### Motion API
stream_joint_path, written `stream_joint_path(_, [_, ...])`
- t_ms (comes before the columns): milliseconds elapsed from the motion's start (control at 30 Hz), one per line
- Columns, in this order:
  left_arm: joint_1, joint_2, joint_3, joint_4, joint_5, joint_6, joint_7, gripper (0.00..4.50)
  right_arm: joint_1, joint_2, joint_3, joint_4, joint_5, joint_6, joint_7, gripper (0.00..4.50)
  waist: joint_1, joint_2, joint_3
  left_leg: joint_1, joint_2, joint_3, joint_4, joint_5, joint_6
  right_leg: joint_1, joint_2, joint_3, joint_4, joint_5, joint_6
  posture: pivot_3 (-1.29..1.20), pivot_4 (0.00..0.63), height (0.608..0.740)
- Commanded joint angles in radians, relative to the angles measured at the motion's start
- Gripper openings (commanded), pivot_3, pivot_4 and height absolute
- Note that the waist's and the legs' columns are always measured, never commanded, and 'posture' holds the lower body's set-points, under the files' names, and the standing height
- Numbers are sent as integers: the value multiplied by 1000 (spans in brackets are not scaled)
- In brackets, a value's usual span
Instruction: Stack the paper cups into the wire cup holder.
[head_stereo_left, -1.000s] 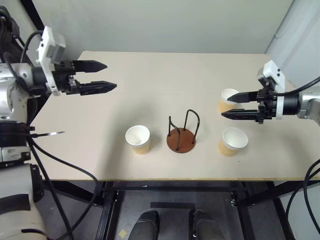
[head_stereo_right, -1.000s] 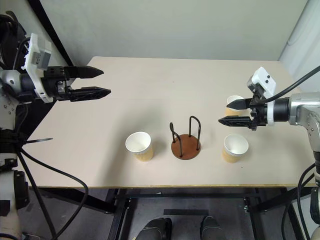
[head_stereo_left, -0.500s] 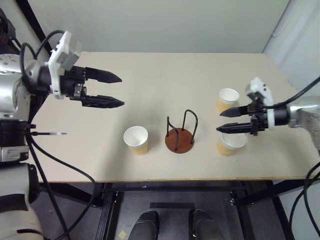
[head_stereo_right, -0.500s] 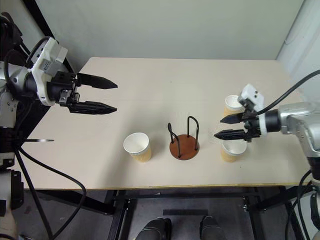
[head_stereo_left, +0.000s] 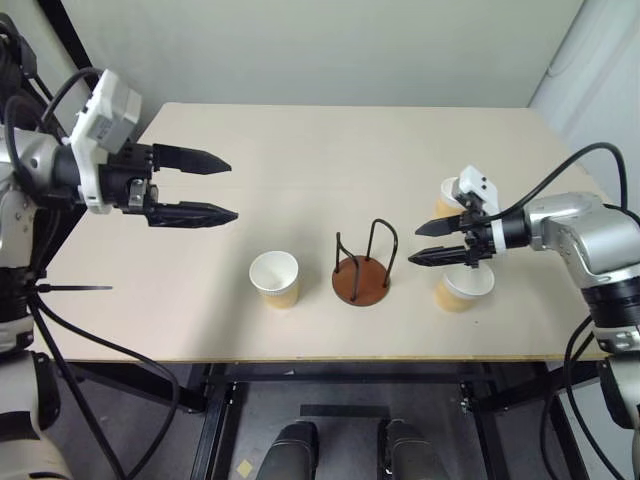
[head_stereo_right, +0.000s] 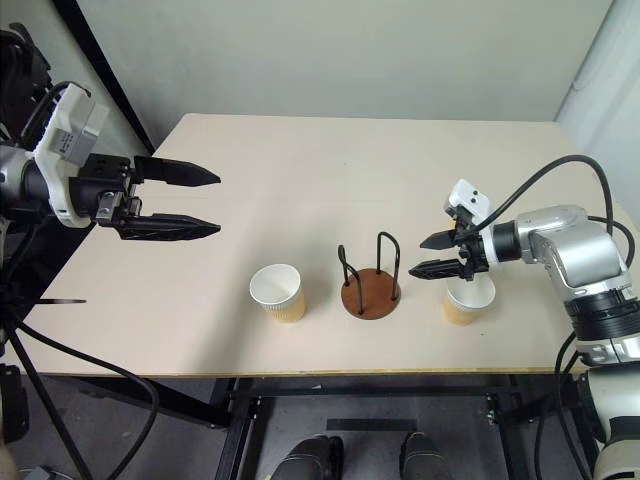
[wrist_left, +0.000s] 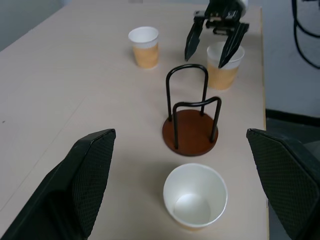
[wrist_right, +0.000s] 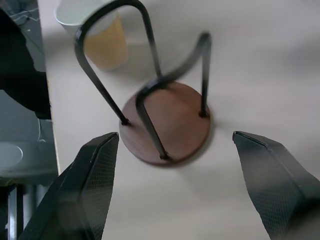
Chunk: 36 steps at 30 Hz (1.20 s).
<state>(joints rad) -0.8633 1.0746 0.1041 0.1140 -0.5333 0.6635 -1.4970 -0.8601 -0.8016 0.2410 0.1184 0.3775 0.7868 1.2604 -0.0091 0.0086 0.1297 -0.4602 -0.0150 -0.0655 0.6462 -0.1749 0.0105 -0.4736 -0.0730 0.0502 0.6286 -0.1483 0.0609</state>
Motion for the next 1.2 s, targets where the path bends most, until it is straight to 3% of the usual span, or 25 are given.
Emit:
stream_joint_path(33, [17,30,47,-39,-28,6,9,4500,-28,16,6,-13,-7,-10,23,3771,-1,0,0,0,0,0,0,0,0,0,0,0,0,0,0,0,150,740])
stream_joint_path(433, [44,55,63,-42,-45,-10,28,4500,-35,109,36,-13,-33,2,1,3771,-3,0,0,0,0,0,0,0,-1,-1,0,0,0,2,-4,0,150,740])
stream_joint_path(533, [55,58,70,-43,-46,-12,32,4500,-40,130,34,-4,-41,3,-16,3179,-4,0,0,0,0,0,0,0,-2,-2,0,0,0,2,-5,0,150,740])
stream_joint_path(833, [121,72,99,-91,-84,22,35,4500,-64,187,-7,17,-44,20,-118,47,-6,0,0,0,0,0,0,0,-2,-3,0,0,0,2,-6,0,150,740])
stream_joint_path(1200, [168,96,105,-123,-108,29,37,4500,-100,193,-20,133,-110,-43,-203,47,-6,0,0,0,0,0,-1,-1,-4,-4,0,0,0,2,-7,0,150,740])
